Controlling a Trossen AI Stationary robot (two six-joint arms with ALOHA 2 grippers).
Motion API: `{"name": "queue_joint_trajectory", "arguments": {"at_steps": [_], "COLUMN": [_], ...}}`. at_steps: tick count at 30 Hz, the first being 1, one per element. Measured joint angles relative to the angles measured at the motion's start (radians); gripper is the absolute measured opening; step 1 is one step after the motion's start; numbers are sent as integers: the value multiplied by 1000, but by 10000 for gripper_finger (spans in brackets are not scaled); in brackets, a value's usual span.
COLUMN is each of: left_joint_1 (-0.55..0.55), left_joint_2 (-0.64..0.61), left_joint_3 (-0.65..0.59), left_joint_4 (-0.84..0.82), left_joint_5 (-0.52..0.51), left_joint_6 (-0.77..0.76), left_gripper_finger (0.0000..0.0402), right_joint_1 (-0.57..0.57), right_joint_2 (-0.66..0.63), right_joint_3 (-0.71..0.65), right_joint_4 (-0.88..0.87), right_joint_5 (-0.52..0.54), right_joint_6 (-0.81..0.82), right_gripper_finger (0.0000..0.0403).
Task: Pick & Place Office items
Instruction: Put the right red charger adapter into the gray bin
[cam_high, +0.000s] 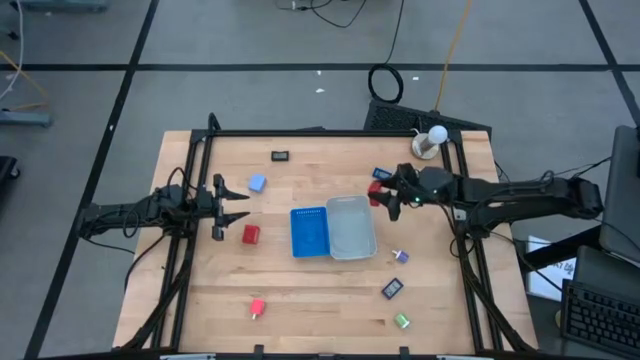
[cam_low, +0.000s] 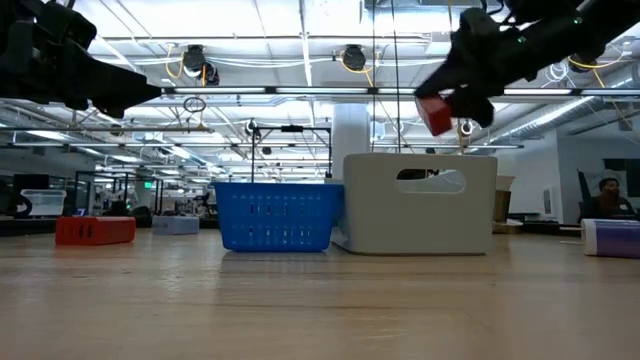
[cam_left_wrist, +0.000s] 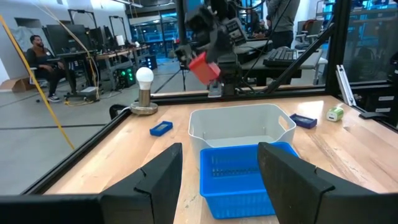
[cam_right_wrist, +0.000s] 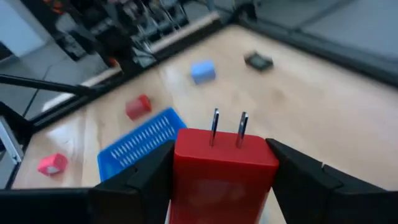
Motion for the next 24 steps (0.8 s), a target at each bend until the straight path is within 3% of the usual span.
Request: {"name": "queue_joint_trajectory", "arguments": {"at_steps": [5, 11, 17, 24], "left_joint_1": [0, 0, 1, 1], "left_joint_2": [0, 0, 0, 0], "left_joint_3": [0, 0, 0, 0], "left_joint_4": [0, 10, 113, 204], "left_joint_5": [0, -11, -116, -123], "left_joint_6": [0, 29, 127, 78], "left_gripper_finger": [212, 212, 212, 212], "right_joint_1": [0, 0, 1, 36], "right_joint_2": [34, 92, 152, 221], "right_joint_3": [0, 0, 1, 1], "right_joint_4": [132, 325, 463, 579], "right_joint_5": [-19, -157, -241, -315], "right_joint_6": [-90, -139, -200, -291], "right_gripper_finger": [219, 219, 220, 217]}}
